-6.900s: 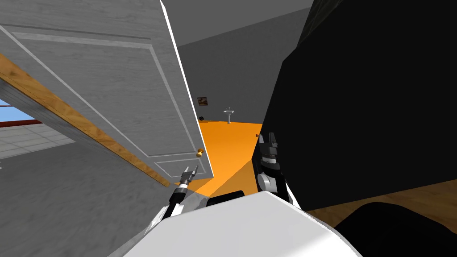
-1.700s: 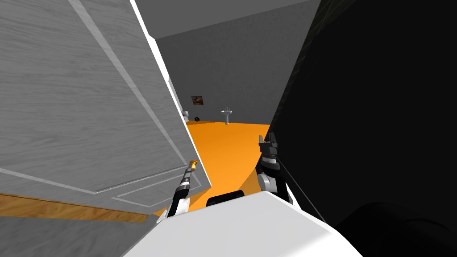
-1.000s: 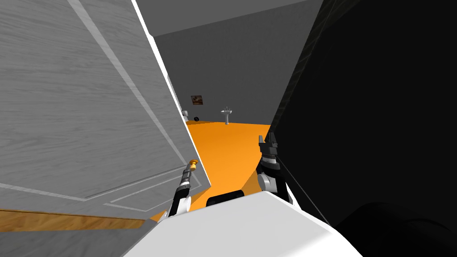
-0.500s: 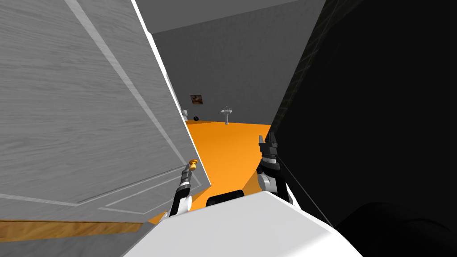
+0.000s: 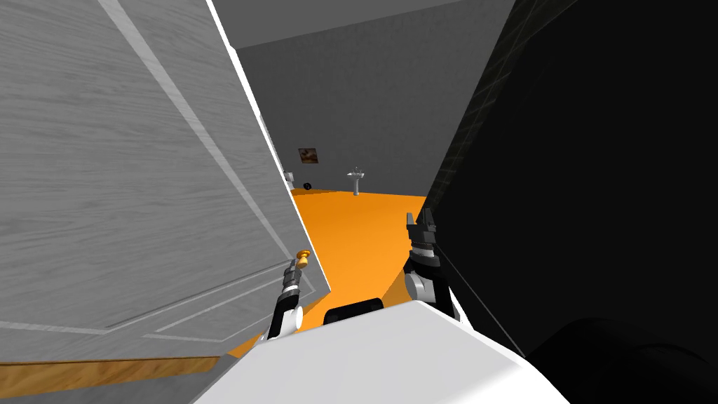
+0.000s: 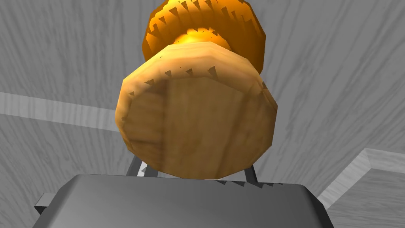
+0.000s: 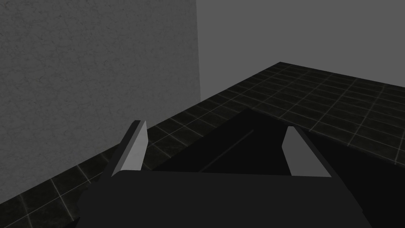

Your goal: Push the door open

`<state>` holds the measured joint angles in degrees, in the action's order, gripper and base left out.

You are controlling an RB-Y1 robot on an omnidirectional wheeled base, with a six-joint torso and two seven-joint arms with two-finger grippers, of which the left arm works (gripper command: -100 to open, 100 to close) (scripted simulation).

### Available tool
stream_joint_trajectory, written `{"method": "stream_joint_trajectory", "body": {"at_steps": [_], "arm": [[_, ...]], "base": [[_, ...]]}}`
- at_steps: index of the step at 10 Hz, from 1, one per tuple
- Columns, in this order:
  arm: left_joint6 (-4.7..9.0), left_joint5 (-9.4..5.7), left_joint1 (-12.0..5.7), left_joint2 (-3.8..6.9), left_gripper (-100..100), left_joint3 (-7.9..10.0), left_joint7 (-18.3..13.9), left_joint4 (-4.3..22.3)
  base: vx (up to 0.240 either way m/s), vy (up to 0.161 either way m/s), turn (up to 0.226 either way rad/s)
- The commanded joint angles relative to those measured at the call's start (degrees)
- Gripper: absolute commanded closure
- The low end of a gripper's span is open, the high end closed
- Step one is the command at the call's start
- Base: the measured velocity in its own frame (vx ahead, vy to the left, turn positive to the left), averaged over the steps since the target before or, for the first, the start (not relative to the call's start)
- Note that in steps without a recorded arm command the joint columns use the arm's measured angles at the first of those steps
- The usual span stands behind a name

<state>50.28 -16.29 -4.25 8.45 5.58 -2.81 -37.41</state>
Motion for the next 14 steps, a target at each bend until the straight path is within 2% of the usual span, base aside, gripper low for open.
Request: {"method": "stream_joint_trajectory", "body": {"at_steps": [1, 2, 4, 6, 7, 8, 9, 10, 12, 14], "arm": [[0.45, -1.39, -0.59, -0.12, 100, -0.27, -2.86, -0.78], [0.45, -1.39, -0.59, -0.12, 100, -0.27, -3.30, -0.78], [0.41, -3.82, -0.73, -0.45, 100, -0.57, -6.99, -0.88], [0.41, -3.82, -0.73, -0.45, 100, -0.57, -8.05, -0.88], [0.39, -5.01, -0.79, -0.61, 100, -0.72, -10.42, -0.93], [0.39, -5.01, -0.79, -0.61, 100, -0.72, -10.42, -0.93], [0.38, -6.21, -0.86, -0.77, 100, -0.87, -12.59, -0.98], [0.38, -6.21, -0.86, -0.77, 100, -0.87, -12.80, -0.98], [0.34, -8.54, -0.98, -1.08, 100, -1.16, -16.48, -1.08], [0.34, -8.54, -0.98, -1.08, 100, -1.16, -17.54, -1.08]], "base": [[0.055, 0.011, -0.016], [0.041, 0.011, -0.014], [0.051, 0.013, -0.012], [0.032, 0.005, -0.003], [0.028, 0.003, -0.011], [0.031, 0.005, -0.004], [0.036, 0.006, -0.011], [0.033, 0.008, -0.012], [0.058, 0.004, -0.010], [0.033, 0.009, -0.006]]}}
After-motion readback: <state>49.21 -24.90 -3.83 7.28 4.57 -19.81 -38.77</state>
